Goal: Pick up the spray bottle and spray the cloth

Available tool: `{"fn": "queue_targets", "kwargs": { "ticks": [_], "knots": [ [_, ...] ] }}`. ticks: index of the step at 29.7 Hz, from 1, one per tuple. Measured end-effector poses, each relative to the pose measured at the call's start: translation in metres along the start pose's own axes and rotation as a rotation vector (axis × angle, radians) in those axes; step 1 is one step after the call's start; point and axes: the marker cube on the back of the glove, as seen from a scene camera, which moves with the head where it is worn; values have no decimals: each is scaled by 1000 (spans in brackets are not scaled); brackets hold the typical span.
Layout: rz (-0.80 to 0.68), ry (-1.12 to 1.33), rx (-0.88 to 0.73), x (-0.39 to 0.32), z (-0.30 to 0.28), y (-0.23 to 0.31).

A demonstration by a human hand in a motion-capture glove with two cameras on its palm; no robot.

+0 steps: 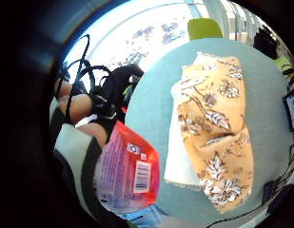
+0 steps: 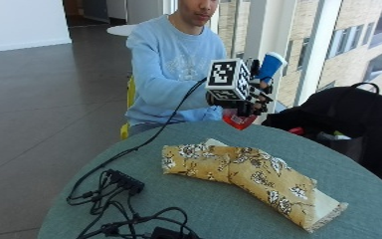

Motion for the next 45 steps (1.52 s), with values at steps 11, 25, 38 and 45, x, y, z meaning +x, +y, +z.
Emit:
{"fn": "queue_targets", "kwargs": {
  "ticks": [11,25,38,45],
  "knots": [
    [-110,-119,88,-7,105,-45],
    [-159,-167,186,2,155,-57],
    [-159,-188,192,5,171,-54],
    [-184,-172,221,-6,142,-34]
  ]
}}
